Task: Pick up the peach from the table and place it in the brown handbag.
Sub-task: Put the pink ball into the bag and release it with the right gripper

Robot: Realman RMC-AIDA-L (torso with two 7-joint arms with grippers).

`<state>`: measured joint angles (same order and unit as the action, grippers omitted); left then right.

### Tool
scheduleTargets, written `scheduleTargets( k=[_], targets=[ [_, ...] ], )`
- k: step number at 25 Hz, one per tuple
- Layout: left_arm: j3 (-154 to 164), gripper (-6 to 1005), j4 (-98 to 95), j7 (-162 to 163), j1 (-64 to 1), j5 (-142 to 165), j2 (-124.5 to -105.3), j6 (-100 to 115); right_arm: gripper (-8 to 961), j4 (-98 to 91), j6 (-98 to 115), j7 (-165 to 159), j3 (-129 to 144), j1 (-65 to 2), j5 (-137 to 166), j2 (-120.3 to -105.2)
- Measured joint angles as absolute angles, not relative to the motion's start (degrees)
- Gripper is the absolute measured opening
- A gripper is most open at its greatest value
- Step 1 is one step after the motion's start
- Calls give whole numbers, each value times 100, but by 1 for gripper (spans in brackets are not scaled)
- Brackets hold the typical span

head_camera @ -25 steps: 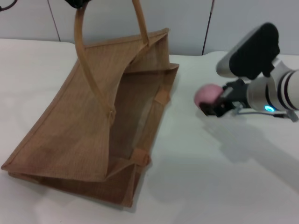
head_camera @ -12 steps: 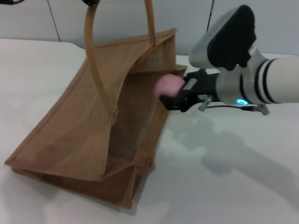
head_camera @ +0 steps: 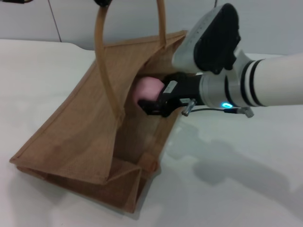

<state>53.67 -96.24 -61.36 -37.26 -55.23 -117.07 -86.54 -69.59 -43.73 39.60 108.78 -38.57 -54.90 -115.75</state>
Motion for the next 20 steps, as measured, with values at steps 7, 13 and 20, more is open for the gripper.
scheduleTargets(
  k=[7,13,20],
  targets=[
    [5580,118,-9699,-6046,-3834,-5686,-11700,-8538,595,-6078,-4023,4259,11130,-4344,-5875,-11575],
    [5686,118,-9809,-5991,-3865,-5689,-11702,-8534,594,-5654,-3911,4874,11214,-4561,-6437,-11575],
    [5686,118,-9818,-5985,-3845,-5676,-11705,-8533,607,-5476,-3925,4780,11156,-4716,-6537,-11585]
  ],
)
